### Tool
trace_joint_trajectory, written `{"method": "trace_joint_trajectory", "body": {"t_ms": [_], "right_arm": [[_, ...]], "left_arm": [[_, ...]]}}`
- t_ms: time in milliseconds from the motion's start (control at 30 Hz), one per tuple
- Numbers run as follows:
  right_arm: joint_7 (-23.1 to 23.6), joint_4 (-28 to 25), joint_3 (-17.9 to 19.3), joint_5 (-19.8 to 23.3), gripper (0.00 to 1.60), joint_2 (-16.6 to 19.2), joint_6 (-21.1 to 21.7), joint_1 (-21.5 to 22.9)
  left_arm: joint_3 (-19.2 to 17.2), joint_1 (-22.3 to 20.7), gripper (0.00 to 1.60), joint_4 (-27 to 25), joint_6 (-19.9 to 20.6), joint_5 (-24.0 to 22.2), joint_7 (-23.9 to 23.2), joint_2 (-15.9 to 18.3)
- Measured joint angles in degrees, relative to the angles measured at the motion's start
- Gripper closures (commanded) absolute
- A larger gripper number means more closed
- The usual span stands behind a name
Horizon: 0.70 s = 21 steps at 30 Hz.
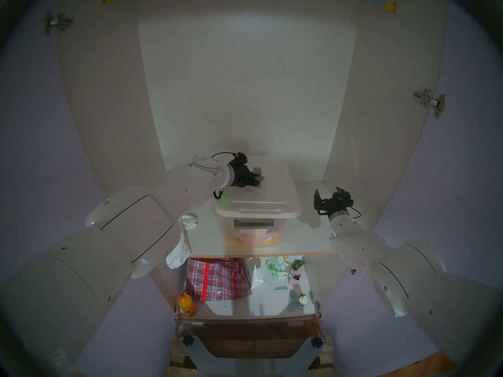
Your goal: Take clothing out of the storage bin and put the lid back on the bin
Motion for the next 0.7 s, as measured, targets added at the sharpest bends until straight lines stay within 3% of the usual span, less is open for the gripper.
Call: {"method": "trace_joint_trajectory", "body": {"t_ms": [133,167,700], "right_arm": [[0.00,0.00,0.03,-0.02,0.00,0.00,0.00,0.00],[0.00,0.00,0.03,-0.02,0.00,0.00,0.00,0.00],[0.00,0.00,0.16,-0.14,0.00,0.00,0.00,0.00]], "left_arm": [[-0.04,-0.18,1.45,0.80,-0.29,0.00,-0.11,-0.53],[-0.07,-0.23,1.60,0.98,-0.38,0.00,-0.14,-0.62],[-0.93,-0.04,1.60,0.73,-2.06,-0.24,-1.76,0.03]]}}
